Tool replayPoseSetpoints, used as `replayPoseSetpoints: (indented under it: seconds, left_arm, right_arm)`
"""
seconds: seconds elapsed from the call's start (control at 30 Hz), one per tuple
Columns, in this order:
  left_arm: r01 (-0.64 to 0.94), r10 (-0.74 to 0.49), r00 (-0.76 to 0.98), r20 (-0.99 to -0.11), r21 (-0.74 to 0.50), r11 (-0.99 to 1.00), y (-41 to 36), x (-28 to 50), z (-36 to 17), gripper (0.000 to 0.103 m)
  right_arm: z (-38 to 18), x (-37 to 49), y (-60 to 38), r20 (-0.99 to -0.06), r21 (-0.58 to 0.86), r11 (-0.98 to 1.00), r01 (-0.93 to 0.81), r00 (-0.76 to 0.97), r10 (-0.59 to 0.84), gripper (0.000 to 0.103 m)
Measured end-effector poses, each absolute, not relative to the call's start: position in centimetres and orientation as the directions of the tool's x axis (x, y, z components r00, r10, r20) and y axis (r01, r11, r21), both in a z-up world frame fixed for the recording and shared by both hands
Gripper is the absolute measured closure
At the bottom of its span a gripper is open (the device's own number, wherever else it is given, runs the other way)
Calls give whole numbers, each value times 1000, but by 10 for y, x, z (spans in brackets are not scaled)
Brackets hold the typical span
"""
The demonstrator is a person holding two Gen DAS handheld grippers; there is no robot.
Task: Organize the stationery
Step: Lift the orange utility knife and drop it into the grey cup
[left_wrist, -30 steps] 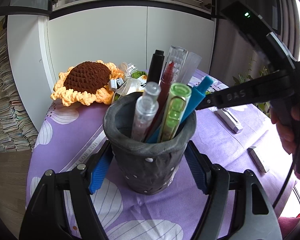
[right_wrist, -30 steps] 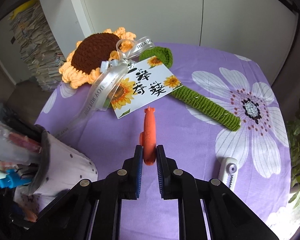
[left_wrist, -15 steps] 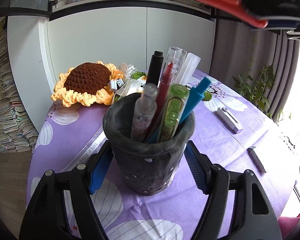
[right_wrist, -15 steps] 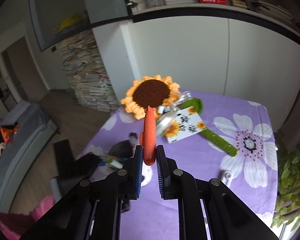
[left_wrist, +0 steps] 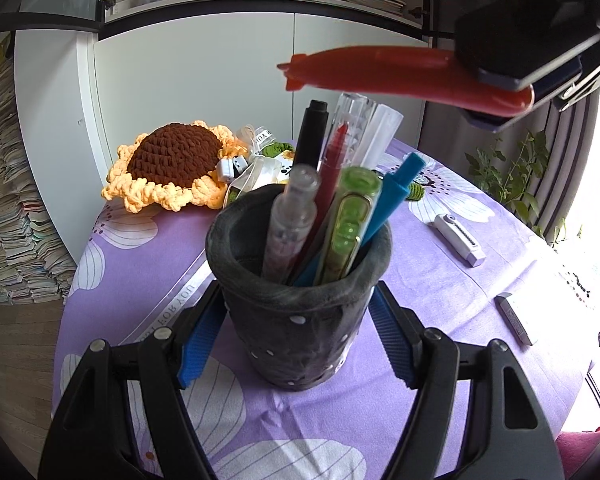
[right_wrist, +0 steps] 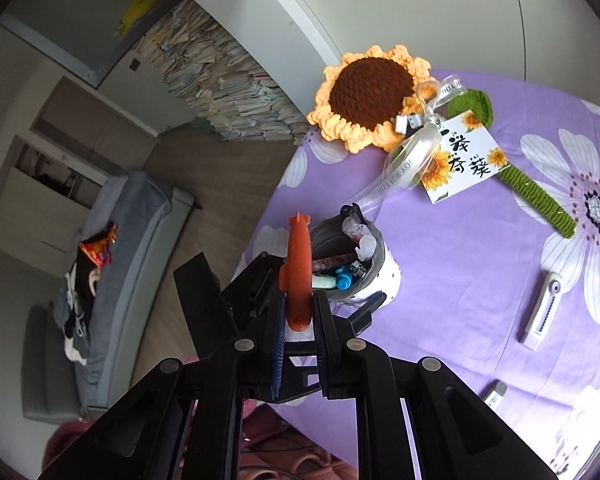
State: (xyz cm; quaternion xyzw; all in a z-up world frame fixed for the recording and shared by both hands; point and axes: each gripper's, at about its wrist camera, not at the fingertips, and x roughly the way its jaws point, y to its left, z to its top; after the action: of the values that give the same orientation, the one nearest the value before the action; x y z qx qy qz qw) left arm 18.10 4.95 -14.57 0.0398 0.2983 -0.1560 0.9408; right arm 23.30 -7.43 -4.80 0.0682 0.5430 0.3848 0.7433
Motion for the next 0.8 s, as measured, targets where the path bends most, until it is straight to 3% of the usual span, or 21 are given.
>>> replayPoseSetpoints:
  seconds: [0.37,0.8]
  left_arm:
    - [317,-270,771,-576,-20,948,50,182,-146,31]
    - [317,-270,770,-578,-20,948,48,181,-147,31]
  right_arm:
    - [-46,243,-64,-813,478,734,-482,73,578,89]
    - [-41,238,-51,-834,317,794,-519,245,494,89]
